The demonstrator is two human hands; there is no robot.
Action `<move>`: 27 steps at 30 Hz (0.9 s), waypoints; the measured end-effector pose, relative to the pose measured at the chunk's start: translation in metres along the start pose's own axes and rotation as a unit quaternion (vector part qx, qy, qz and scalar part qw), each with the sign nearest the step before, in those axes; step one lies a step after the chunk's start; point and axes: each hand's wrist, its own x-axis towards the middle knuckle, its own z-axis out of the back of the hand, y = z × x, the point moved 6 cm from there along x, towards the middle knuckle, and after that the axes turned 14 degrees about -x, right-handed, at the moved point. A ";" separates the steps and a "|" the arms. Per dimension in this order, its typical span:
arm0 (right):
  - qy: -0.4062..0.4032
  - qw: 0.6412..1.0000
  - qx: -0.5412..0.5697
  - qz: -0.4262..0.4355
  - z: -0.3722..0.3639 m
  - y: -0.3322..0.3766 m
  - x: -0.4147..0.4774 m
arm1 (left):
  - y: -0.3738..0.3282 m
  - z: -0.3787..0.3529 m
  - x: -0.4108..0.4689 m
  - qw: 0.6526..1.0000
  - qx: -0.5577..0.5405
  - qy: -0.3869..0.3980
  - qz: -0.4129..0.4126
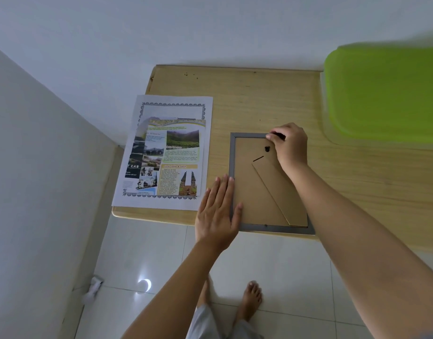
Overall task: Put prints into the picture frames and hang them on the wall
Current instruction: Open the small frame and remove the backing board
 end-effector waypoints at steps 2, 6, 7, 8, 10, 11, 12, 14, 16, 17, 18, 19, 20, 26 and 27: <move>0.000 1.000 -0.005 -0.001 0.002 0.000 0.001 | 0.000 0.000 0.000 1.000 -0.004 -0.003 0.002; 0.014 1.000 -0.027 0.007 0.005 0.004 -0.002 | 0.001 0.000 0.000 1.000 -0.008 -0.001 0.003; 0.022 1.000 -0.021 0.003 0.007 0.006 -0.004 | 0.001 0.000 0.000 1.000 -0.011 0.001 0.003; 0.031 0.999 -0.007 -0.004 0.009 0.008 -0.007 | 0.001 0.000 0.000 1.000 -0.014 0.003 0.003; 0.049 0.998 0.018 -0.020 0.016 0.014 -0.019 | 0.000 0.001 0.000 1.000 -0.020 0.005 0.003; 0.053 0.998 0.021 -0.018 0.019 0.016 -0.028 | 0.000 0.002 0.000 1.000 -0.021 0.005 0.003; 0.054 0.998 0.015 -0.007 0.022 0.018 -0.038 | -0.001 0.002 0.000 1.000 -0.023 0.005 0.002; 0.052 0.998 -0.014 0.012 0.025 0.019 -0.062 | -0.001 0.003 0.000 1.000 -0.025 0.010 0.001; 0.041 0.998 -0.047 0.013 0.026 0.014 -0.083 | -0.001 0.004 0.000 0.999 -0.036 0.018 -0.001; 0.035 0.997 -0.067 0.010 0.026 0.012 -0.091 | -0.001 0.005 -0.001 0.999 -0.048 0.023 -0.003; 0.032 0.996 -0.086 0.008 0.025 0.010 -0.098 | -0.001 0.006 -0.002 0.998 -0.060 0.031 -0.006; 0.029 0.994 -0.101 0.007 0.025 0.009 -0.101 | -0.001 0.007 -0.003 0.997 -0.070 0.043 -0.010; 0.026 0.993 -0.112 0.007 0.025 0.008 -0.103 | -0.001 0.007 -0.004 0.996 -0.071 0.058 -0.016; 0.021 0.991 -0.129 0.033 0.021 0.010 -0.105 | 0.003 0.004 -0.006 0.989 -0.032 0.135 -0.051; 0.020 0.991 -0.128 0.035 0.021 0.010 -0.105 | 0.004 0.003 -0.006 0.988 -0.030 0.141 -0.052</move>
